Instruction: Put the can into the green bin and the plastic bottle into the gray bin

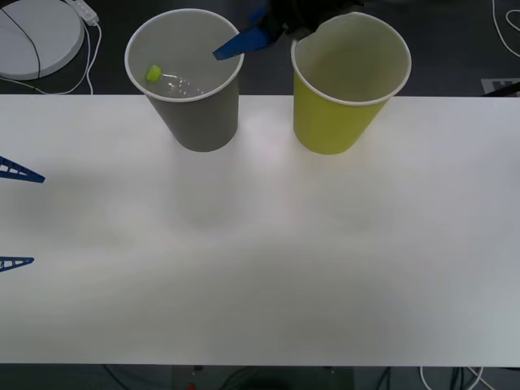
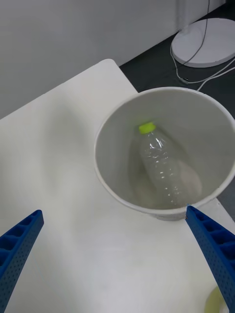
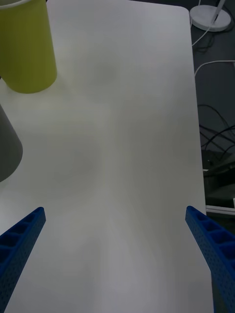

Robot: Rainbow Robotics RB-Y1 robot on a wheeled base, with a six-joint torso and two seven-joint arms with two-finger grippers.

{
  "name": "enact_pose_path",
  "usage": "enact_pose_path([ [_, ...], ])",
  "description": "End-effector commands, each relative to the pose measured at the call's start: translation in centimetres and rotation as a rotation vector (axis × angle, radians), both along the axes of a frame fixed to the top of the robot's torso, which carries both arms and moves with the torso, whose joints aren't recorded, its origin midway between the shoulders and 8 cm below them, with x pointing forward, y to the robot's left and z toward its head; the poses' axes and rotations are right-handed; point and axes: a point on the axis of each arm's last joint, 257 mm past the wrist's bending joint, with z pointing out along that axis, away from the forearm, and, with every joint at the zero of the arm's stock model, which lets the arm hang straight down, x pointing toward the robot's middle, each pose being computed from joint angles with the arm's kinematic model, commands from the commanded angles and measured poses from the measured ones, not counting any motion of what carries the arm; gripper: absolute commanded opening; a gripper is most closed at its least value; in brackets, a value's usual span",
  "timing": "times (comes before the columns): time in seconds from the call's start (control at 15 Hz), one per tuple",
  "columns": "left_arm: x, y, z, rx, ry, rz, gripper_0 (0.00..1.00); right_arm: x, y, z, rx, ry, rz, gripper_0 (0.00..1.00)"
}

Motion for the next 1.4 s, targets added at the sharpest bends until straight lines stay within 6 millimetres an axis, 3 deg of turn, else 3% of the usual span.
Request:
enact_pose_path([
  [0.07, 0.0, 0.0, 0.0, 0.0, 0.0, 0.0, 1.0, -1.3, -1.6, -0.1, 0.015, -0.016, 0.015, 1.0],
  [0.53, 0.0, 0.0, 0.0, 0.0, 0.0, 0.0, 1.0, -4.9, -6.0, -1.7, 0.038, -0.06, 0.049, 1.0],
  [1.4, 0.0, 0.0, 0.0, 0.0, 0.0, 0.0, 1.0, -13.0, -13.2, -7.2, 0.071, -0.269, 0.13, 1.0],
])
